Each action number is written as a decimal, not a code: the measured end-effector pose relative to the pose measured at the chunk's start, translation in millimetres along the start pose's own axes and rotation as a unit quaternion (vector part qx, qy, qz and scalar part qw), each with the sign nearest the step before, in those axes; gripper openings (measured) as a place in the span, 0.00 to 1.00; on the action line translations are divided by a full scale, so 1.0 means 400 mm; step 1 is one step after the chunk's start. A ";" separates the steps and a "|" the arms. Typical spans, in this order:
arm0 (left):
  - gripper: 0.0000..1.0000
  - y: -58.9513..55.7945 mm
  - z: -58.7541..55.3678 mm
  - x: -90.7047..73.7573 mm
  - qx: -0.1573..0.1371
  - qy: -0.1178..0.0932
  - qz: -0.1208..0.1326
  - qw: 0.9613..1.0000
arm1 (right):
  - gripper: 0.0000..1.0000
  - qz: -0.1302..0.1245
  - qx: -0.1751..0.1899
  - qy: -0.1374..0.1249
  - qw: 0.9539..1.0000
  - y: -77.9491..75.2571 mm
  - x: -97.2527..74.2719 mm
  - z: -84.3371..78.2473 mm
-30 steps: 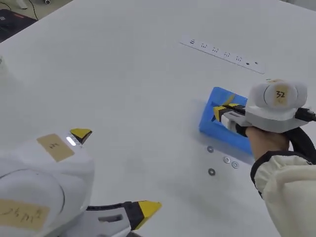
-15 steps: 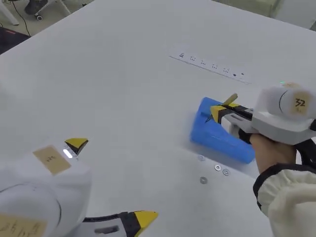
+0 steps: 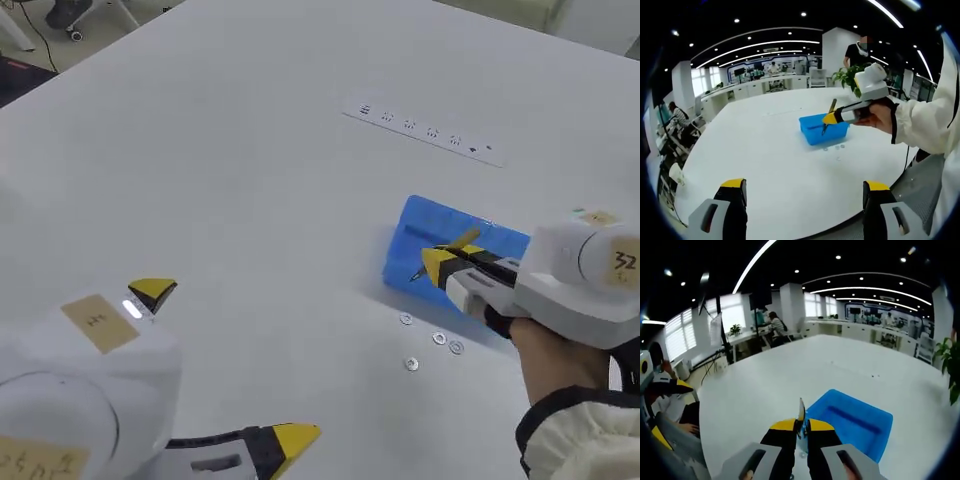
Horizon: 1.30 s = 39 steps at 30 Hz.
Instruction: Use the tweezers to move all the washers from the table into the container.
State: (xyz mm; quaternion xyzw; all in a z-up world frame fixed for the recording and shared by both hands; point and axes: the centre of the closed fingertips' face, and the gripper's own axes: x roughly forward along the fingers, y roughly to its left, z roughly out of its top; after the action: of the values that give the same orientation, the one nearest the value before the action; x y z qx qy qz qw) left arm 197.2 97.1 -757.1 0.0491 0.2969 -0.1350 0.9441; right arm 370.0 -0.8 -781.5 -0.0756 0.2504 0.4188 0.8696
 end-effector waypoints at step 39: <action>0.99 -0.013 -0.019 0.015 0.005 0.015 -0.008 1.000 | 0.04 -0.007 -0.003 0.052 0.999 -0.015 0.034 -0.121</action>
State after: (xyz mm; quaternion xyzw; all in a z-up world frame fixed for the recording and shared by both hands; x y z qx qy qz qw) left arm 196.3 92.3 -766.7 0.0535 0.3110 -0.1431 0.9381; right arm 364.0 -11.8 -830.4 -0.1016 0.2930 0.4093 0.8581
